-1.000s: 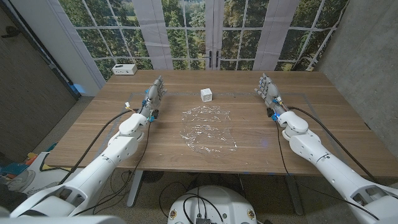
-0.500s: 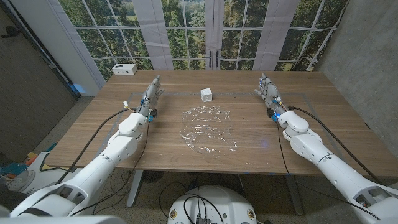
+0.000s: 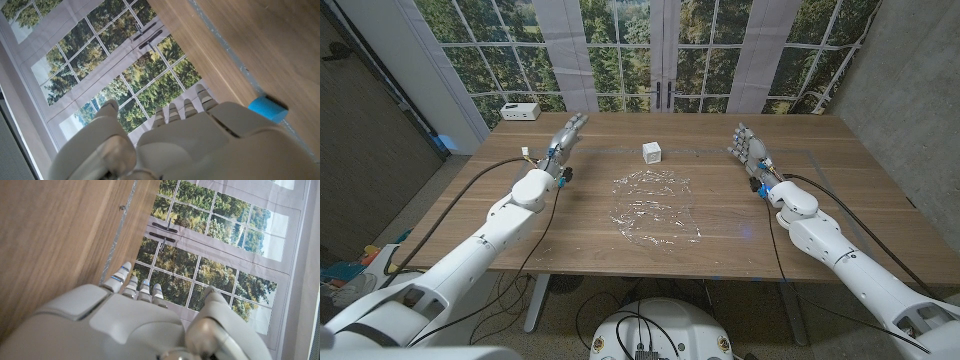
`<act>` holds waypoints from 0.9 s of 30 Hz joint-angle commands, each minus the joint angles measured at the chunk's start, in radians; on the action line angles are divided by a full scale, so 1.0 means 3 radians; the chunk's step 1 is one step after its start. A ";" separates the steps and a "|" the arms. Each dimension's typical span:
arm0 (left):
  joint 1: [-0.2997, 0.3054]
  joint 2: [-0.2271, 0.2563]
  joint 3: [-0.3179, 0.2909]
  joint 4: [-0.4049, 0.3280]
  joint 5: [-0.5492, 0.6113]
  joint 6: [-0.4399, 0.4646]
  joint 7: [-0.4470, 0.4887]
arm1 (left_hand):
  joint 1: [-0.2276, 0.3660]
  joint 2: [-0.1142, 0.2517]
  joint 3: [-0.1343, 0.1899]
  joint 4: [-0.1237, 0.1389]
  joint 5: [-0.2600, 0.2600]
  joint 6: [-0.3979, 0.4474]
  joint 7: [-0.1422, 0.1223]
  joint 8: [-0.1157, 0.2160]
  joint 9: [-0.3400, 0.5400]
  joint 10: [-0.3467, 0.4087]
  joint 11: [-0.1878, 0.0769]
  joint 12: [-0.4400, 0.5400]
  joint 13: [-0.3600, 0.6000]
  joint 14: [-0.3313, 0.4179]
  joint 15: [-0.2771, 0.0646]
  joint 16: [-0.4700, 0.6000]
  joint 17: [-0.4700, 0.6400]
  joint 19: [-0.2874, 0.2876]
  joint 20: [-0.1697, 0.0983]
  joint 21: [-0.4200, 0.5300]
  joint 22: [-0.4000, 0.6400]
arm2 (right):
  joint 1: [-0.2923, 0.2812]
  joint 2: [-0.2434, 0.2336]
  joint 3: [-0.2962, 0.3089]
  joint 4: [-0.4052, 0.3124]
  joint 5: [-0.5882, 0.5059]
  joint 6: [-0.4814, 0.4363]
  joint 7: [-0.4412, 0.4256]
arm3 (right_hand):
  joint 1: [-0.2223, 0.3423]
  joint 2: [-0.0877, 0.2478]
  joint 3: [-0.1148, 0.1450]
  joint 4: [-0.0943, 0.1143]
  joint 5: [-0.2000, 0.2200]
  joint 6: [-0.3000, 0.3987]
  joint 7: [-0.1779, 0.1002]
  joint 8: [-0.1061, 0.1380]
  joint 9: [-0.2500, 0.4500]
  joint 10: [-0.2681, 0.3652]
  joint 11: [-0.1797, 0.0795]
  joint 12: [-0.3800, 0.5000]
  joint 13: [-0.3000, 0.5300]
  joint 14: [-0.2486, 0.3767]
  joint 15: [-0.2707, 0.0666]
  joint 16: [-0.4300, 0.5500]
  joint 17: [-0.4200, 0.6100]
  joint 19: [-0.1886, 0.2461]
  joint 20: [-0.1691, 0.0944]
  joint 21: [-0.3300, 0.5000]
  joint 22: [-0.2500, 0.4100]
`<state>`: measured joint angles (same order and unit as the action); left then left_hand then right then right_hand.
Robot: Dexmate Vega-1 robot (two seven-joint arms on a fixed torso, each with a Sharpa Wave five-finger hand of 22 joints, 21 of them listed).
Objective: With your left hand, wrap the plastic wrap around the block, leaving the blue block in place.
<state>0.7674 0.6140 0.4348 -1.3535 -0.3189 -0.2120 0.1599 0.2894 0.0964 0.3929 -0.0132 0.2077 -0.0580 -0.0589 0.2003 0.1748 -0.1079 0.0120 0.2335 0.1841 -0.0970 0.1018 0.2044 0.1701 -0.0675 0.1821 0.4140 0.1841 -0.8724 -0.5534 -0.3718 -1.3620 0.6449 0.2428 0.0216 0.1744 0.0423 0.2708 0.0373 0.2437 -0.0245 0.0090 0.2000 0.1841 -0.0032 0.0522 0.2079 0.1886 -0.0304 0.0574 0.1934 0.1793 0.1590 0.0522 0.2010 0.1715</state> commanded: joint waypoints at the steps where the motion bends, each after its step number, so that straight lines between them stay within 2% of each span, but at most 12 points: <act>1: -0.0287 0.0220 0.0243 -0.0159 0.0790 0.0235 0.0218 | 0.0081 0.0011 0.0021 -0.0066 -0.0015 0.0054 0.0004 0.0028 0.0012 0.0079 0.0017 0.0037 0.0013 0.0021 -0.0001 -0.0010 0.0018 0.0008 0.0006 -0.0010 0.0013 | -0.0015 -0.0048 0.0004 -0.0050 -0.0049 0.0051 0.0019 | 0.0056 0.0018 0.0018 -0.0038 -0.0019 0.0023 0.0002 0.0018 0.0005 0.0076 0.0004 0.0039 0.0007 0.0022 -0.0060 0.0030 0.0008 0.0020 0.0028 0.0010 0.0015; 4: -0.0352 0.0213 0.0270 -0.0121 0.0812 0.0206 0.0136 | 0.0097 0.0014 0.0027 -0.0080 -0.0020 0.0079 0.0008 0.0033 0.0012 0.0097 0.0014 0.0039 0.0014 0.0022 -0.0002 -0.0014 0.0018 0.0009 0.0002 -0.0013 0.0014 | -0.0021 -0.0065 0.0003 -0.0078 -0.0050 0.0035 0.0024 | 0.0063 0.0018 0.0018 -0.0045 -0.0024 0.0029 0.0005 0.0017 0.0005 0.0084 -0.0018 0.0037 0.0008 0.0028 -0.0041 0.0029 0.0008 0.0026 0.0038 0.0011 0.0015; 9: -0.0486 0.0240 0.0370 -0.0153 0.1067 0.0298 0.0123 | 0.0122 0.0016 0.0036 -0.0103 -0.0028 0.0097 0.0001 0.0032 0.0013 0.0105 0.0005 0.0036 0.0014 0.0039 -0.0003 -0.0014 0.0019 0.0021 0.0006 -0.0015 0.0015 | -0.0018 -0.0101 -0.0012 -0.0098 -0.0094 0.0039 0.0042 | 0.0072 0.0021 0.0020 -0.0054 -0.0031 0.0033 0.0006 0.0015 0.0005 0.0089 -0.0012 0.0033 0.0009 0.0037 0.0004 0.0028 0.0008 0.0028 0.0050 0.0010 0.0016; 12: -0.0558 0.0260 0.0428 -0.0165 0.1202 0.0330 0.0089 | 0.0153 0.0018 0.0048 -0.0133 -0.0039 0.0137 -0.0029 0.0037 0.0014 0.0144 -0.0002 0.0043 0.0015 0.0048 -0.0013 -0.0020 0.0019 0.0018 0.0004 -0.0024 0.0016 | -0.0032 -0.0104 -0.0004 -0.0104 -0.0089 0.0048 0.0038 | 0.0086 0.0030 0.0026 -0.0066 -0.0038 0.0053 0.0032 0.0018 0.0006 0.0107 -0.0010 0.0033 0.0009 0.0062 -0.0039 0.0033 0.0009 0.0046 0.0054 0.0015 0.0016; 18: -0.0664 0.0262 0.0511 -0.0160 0.1393 0.0342 0.0050 | 0.0180 0.0018 0.0057 -0.0159 -0.0047 0.0166 -0.0039 0.0039 0.0015 0.0169 -0.0010 0.0045 0.0015 0.0049 -0.0020 -0.0026 0.0018 0.0021 0.0006 -0.0030 0.0017 | -0.0053 -0.0109 0.0007 -0.0127 -0.0062 0.0037 0.0042 | 0.0097 0.0035 0.0029 -0.0075 -0.0045 0.0066 0.0033 0.0019 0.0006 0.0120 -0.0009 0.0033 0.0010 0.0070 -0.0034 0.0032 0.0008 0.0053 0.0060 0.0016 0.0016; 20: -0.0697 0.0282 0.0551 -0.0219 0.1504 0.0432 0.0033 | 0.0187 0.0017 0.0059 -0.0167 -0.0050 0.0169 -0.0041 0.0037 0.0015 0.0170 -0.0010 0.0042 0.0016 0.0056 -0.0020 -0.0026 0.0018 0.0031 0.0004 -0.0028 0.0017 | -0.0055 -0.0106 0.0008 -0.0124 -0.0065 0.0052 0.0043 | 0.0101 0.0036 0.0030 -0.0079 -0.0047 0.0074 0.0030 0.0020 0.0006 0.0122 -0.0005 0.0031 0.0010 0.0074 -0.0027 0.0031 0.0008 0.0054 0.0060 0.0015 0.0016; 27: -0.0817 0.0247 0.0639 -0.0170 0.1663 0.0384 -0.0036 | 0.0210 0.0009 0.0063 -0.0193 -0.0058 0.0167 -0.0052 0.0026 0.0016 0.0173 -0.0025 0.0035 0.0016 0.0095 -0.0037 -0.0018 0.0018 0.0027 0.0005 -0.0037 0.0018 | -0.0057 -0.0115 -0.0005 -0.0142 -0.0090 0.0049 0.0038 | 0.0112 0.0040 0.0033 -0.0090 -0.0054 0.0088 0.0022 0.0021 0.0007 0.0128 -0.0005 0.0027 0.0011 0.0079 -0.0009 0.0029 0.0008 0.0056 0.0065 0.0014 0.0017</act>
<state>0.5796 0.6887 0.5820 -1.4034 0.0815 -0.1089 0.1749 0.3367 0.1016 0.4113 -0.0636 0.1915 -0.0137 -0.0714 0.2081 0.1746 -0.0598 0.0101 0.2411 0.1839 -0.0775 0.0892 0.1996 0.1699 -0.0623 0.1768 0.4095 0.1839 -0.8859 -0.5826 -0.3713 -1.3960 0.6248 0.2561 0.0328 0.1981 0.0582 0.2784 0.0141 0.2322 -0.0016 0.0143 0.2000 0.1839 0.0269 0.0465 0.2153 0.1884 -0.0126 0.0537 0.2011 0.1792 0.1734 0.0664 0.2010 0.1747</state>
